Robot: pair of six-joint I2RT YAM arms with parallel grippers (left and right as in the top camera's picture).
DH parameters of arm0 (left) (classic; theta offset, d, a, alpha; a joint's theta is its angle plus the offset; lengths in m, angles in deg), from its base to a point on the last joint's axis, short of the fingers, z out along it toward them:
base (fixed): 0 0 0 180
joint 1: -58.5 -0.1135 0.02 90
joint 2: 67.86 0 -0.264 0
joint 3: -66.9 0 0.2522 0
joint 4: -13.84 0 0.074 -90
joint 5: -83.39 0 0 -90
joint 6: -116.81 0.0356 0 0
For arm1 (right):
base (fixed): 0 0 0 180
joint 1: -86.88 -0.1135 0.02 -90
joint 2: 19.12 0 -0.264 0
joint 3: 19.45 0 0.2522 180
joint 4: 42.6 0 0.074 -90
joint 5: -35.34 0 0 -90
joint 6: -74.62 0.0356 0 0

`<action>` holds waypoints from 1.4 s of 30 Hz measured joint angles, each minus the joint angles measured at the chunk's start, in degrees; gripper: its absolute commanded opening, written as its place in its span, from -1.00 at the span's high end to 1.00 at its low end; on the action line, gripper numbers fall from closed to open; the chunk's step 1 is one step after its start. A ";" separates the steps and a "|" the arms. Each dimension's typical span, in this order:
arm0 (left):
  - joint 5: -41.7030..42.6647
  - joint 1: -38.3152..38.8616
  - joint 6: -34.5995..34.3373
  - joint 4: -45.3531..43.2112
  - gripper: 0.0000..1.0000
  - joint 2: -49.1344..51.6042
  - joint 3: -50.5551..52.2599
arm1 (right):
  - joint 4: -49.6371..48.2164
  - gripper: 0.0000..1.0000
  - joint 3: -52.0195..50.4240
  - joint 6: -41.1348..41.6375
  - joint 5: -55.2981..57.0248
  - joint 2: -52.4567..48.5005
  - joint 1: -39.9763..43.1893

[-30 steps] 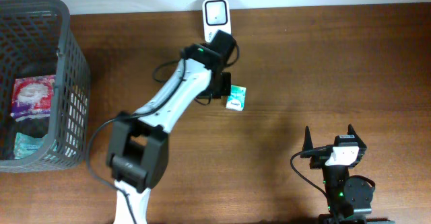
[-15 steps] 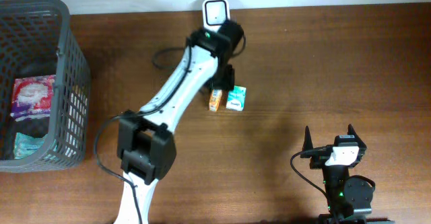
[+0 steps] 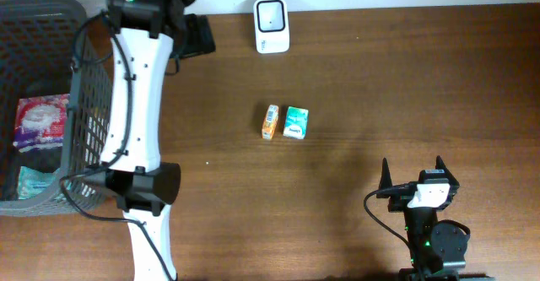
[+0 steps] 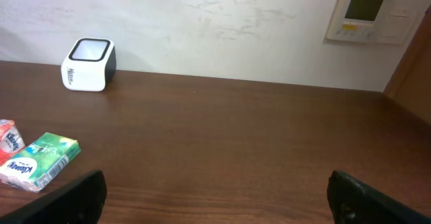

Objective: Scan the item barcode
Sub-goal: 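Set the orange box beside the tissue pack and release, then reach into the basket and grasp the red-purple shower pack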

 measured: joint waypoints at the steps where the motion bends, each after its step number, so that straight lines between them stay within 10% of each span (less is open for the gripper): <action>1: 0.13 -1.07 0.00 0.00 -0.99 0.00 0.00 | -0.02 -0.97 0.00 -0.02 0.02 0.00 0.00; 16: 4.13 -28.44 -0.02 -1.46 -1.00 -17.62 -3.65 | -0.02 -0.97 0.00 -0.02 0.02 0.00 0.00; 42: 1.22 -42.27 -5.14 0.15 -0.67 10.34 -2.91 | -0.02 -0.97 0.00 -0.02 0.00 0.00 0.00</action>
